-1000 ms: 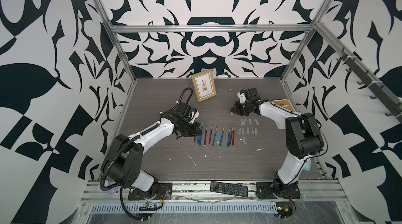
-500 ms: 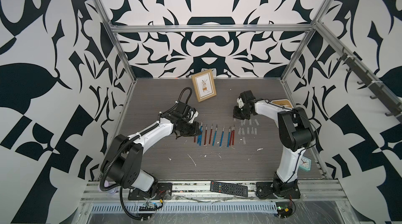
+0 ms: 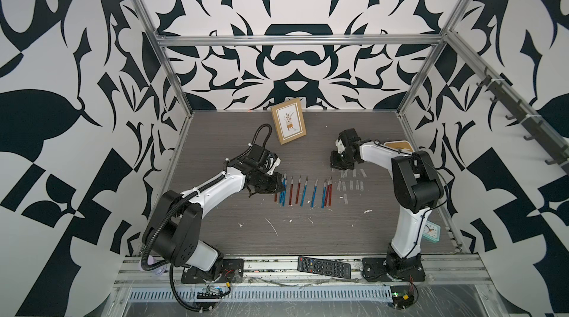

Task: Remove protective caps from carving knives
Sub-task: Place the protective sleeve at the center of the board.

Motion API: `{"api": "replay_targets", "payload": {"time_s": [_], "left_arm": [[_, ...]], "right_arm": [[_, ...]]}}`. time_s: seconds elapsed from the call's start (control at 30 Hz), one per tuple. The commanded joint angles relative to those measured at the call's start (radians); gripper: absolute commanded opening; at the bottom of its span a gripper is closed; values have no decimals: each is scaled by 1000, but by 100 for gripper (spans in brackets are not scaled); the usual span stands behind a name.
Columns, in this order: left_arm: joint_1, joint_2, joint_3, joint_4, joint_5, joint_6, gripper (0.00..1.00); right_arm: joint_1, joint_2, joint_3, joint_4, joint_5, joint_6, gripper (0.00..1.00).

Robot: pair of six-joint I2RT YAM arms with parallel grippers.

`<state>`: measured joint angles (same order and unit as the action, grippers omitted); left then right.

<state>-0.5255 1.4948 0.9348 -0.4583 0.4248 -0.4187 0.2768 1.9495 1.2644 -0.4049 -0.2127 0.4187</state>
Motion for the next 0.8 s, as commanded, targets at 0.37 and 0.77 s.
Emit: {"api": "replay_targets", "payload": {"time_s": [0.37,0.77], "left_arm": [[4,-7,-15,-32,-5,15,0],[5,-7,-15,-37,-19,18,0]], "right_arm": [[13,6,45,-49,43,-11,15],[16,7,58,-60,46,-13,18]]}}
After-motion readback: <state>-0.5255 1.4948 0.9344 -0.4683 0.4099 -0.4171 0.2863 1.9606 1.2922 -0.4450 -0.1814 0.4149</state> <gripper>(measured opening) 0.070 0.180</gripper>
